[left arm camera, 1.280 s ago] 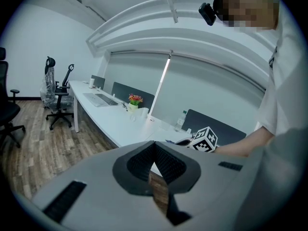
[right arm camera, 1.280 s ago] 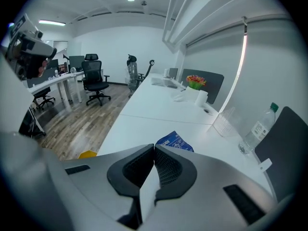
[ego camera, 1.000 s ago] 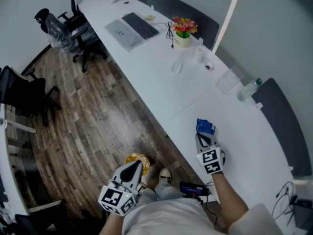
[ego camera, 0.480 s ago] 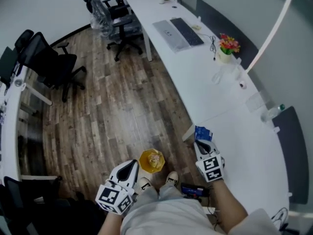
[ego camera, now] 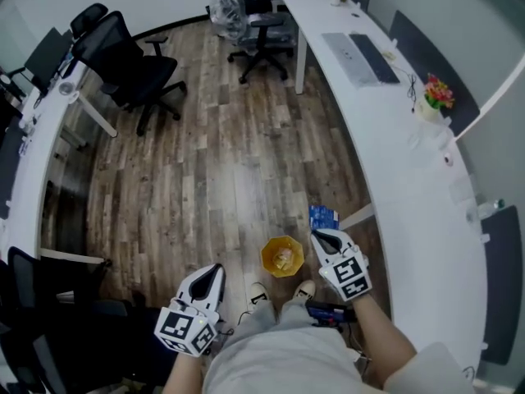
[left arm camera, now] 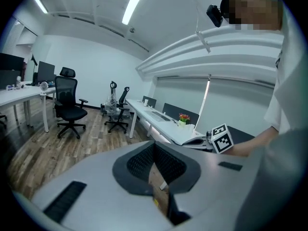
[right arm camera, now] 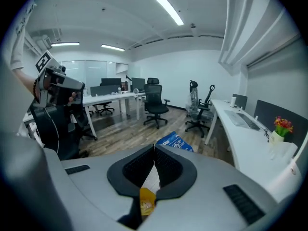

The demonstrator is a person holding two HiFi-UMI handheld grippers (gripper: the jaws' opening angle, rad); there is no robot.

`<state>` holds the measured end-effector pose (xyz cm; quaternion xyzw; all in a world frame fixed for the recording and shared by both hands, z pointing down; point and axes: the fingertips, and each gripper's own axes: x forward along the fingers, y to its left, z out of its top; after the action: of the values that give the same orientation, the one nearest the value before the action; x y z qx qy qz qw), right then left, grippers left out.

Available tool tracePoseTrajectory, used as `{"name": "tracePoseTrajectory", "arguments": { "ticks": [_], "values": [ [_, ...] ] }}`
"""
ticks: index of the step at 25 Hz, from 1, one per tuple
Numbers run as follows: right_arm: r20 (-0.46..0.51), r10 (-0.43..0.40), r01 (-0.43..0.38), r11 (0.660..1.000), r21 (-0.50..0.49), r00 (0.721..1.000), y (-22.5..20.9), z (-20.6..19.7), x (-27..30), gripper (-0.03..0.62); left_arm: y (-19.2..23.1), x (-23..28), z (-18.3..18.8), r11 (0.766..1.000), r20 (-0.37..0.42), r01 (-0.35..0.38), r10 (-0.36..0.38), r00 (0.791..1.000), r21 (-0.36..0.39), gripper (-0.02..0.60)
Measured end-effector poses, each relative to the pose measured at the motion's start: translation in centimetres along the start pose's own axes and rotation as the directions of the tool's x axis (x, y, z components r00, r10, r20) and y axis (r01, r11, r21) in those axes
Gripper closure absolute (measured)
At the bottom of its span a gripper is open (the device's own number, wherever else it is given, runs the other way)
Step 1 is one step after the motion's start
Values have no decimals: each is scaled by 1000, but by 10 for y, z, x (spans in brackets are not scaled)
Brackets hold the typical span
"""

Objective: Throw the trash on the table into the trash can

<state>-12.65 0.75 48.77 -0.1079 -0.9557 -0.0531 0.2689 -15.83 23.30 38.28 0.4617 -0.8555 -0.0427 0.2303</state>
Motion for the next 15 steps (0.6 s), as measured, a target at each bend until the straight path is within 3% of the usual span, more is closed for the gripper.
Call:
{"name": "tracePoseTrajectory", "arguments": {
  "ticks": [7, 15],
  "values": [
    [-30, 31, -31, 999, -18, 999, 23, -1, 15, 562, 23, -11, -11, 1000, -22, 23, -24, 999, -13, 580],
    [-87, 48, -48, 999, -2, 995, 16, -39, 19, 562, 21, 21, -23, 998, -46, 55, -55, 997, -6, 580]
  ]
}}
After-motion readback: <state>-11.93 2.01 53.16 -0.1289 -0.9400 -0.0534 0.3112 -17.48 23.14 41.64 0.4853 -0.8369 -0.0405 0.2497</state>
